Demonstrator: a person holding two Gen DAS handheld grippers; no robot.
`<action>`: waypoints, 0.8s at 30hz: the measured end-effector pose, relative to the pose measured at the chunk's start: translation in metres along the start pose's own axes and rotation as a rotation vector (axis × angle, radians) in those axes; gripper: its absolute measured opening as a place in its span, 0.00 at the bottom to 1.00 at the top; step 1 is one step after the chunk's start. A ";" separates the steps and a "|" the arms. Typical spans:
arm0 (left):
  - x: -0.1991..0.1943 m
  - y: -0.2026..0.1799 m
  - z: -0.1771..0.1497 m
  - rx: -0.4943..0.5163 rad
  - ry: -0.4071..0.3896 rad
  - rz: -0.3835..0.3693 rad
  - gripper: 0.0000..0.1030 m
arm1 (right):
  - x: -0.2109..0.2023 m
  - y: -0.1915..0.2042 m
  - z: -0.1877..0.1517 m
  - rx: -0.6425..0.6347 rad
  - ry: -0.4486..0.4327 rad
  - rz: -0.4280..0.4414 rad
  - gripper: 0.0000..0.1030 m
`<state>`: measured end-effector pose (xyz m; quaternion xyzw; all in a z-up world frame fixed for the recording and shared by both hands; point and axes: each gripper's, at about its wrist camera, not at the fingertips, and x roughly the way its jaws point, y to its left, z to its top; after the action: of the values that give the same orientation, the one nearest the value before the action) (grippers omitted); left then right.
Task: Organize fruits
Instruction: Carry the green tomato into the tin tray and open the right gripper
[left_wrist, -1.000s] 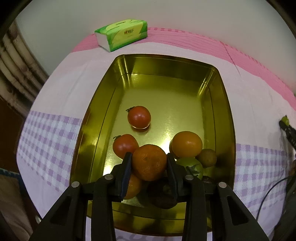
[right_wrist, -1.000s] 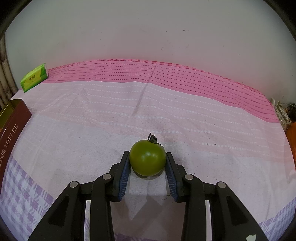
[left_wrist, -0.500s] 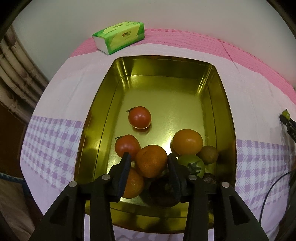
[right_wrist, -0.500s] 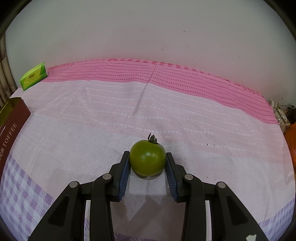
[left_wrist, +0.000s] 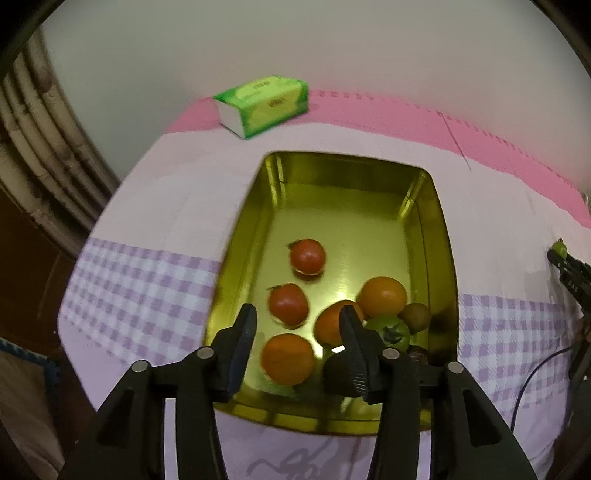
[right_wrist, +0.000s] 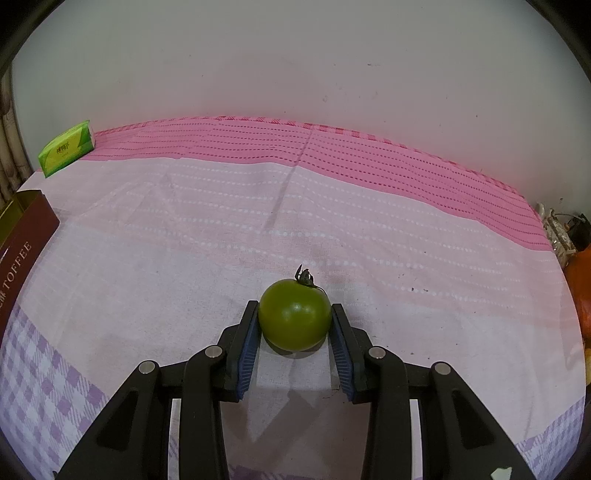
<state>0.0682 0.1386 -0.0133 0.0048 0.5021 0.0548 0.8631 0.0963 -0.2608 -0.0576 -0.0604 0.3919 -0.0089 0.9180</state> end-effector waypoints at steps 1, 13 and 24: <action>-0.004 0.004 -0.001 -0.004 -0.003 0.003 0.50 | 0.000 0.000 0.000 0.000 0.000 -0.001 0.34; -0.034 0.052 -0.023 -0.098 -0.025 0.058 0.55 | 0.000 0.001 0.002 0.005 0.004 -0.012 0.31; -0.040 0.063 -0.034 -0.148 -0.046 0.093 0.62 | -0.061 0.087 0.039 -0.055 -0.081 0.211 0.31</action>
<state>0.0137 0.1962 0.0082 -0.0343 0.4758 0.1315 0.8690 0.0796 -0.1670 0.0025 -0.0441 0.3587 0.1008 0.9269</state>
